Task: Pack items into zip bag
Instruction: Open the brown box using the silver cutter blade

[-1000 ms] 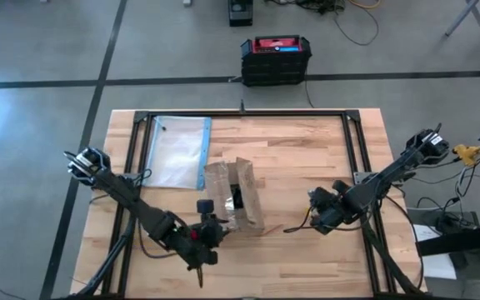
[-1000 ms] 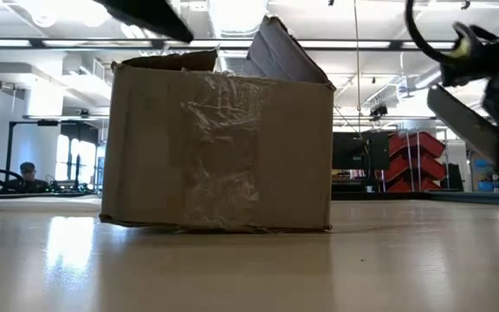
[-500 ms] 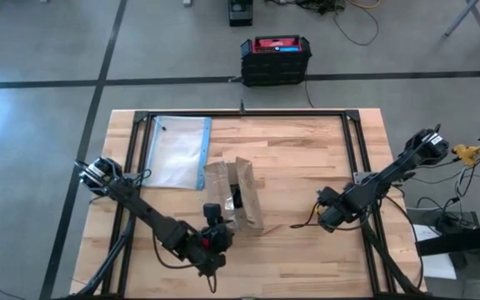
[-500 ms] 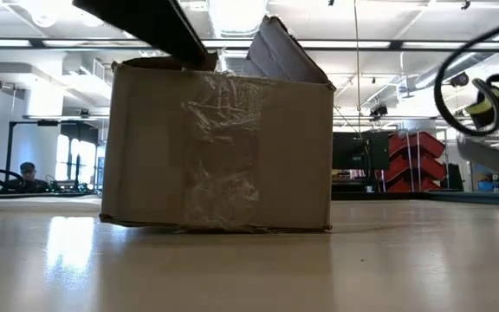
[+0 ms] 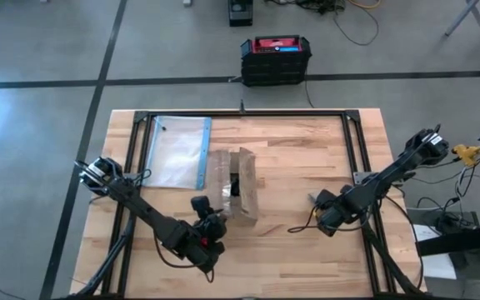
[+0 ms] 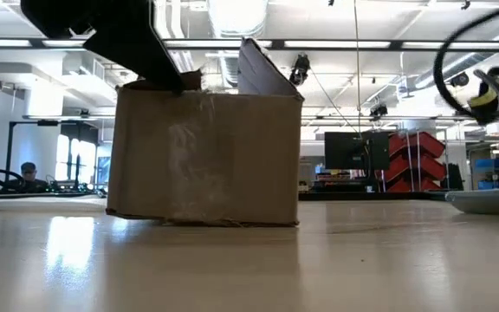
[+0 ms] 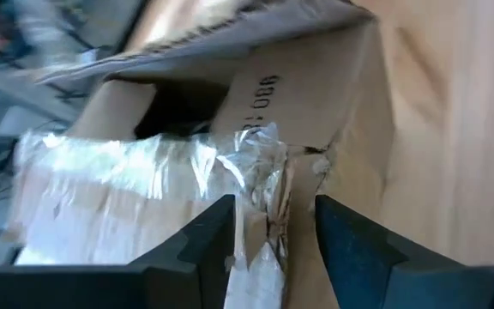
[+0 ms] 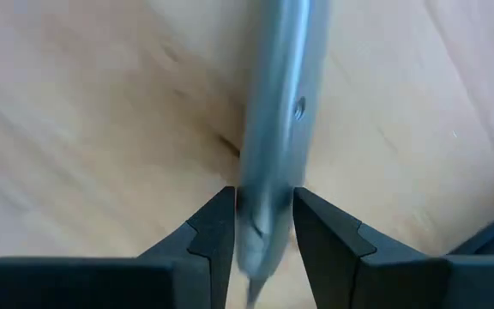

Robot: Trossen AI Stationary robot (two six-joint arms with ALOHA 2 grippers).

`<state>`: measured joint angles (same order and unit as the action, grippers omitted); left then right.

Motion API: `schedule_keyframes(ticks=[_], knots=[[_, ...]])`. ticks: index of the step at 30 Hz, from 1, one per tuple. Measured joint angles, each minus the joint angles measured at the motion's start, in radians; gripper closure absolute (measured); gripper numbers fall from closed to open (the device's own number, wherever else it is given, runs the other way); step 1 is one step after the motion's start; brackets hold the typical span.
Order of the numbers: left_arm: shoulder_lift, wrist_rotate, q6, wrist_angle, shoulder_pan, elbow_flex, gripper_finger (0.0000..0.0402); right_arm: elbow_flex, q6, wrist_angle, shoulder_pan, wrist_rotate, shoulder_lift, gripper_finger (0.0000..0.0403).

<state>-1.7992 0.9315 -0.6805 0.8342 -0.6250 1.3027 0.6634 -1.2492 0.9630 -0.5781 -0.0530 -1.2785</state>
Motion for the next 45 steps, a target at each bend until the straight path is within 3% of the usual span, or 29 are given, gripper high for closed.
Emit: schedule_keyframes(ticks=[6, 12, 16, 20, 28, 31, 36, 39, 45], knots=[[0.001, 0.123, -0.194, 0.067, 0.004, -0.016, 0.0277, 0.085, 0.071, -0.009, 0.000, -0.117, 0.000, 0.0302], [0.001, 0.136, -0.304, 0.075, 0.026, -0.059, 0.0303, 0.136, 0.231, -0.109, 0.000, -0.305, 0.000, 0.0318], [0.001, 0.140, -0.376, 0.076, 0.052, -0.097, 0.0346, 0.148, 0.367, -0.236, 0.000, -0.403, 0.000, 0.0331], [0.001, 0.184, -0.386, 0.057, 0.056, -0.122, 0.0394, 0.151, 0.480, -0.350, 0.001, -0.449, 0.000, 0.0346], [0.001, 0.414, -0.382, 0.036, 0.051, -0.129, 0.0401, 0.151, 0.642, -0.468, 0.002, -0.544, 0.000, 0.0377], [0.001, 0.450, -0.379, 0.001, 0.050, -0.143, 0.0401, 0.151, 0.690, -0.486, 0.002, -0.594, 0.000, 0.0388], [0.001, 0.455, -0.375, -0.133, 0.047, -0.204, 0.0402, 0.151, 0.757, -0.521, 0.003, -0.690, 0.000, 0.0401], [0.001, 0.435, -0.295, -0.294, 0.039, -0.254, 0.0402, 0.151, 0.811, -0.576, 0.003, -0.709, 0.000, 0.0402], [0.002, 0.270, 0.147, -0.876, 0.039, -0.334, 0.0402, 0.151, 0.930, -0.687, 0.007, -0.712, 0.000, 0.0402]])
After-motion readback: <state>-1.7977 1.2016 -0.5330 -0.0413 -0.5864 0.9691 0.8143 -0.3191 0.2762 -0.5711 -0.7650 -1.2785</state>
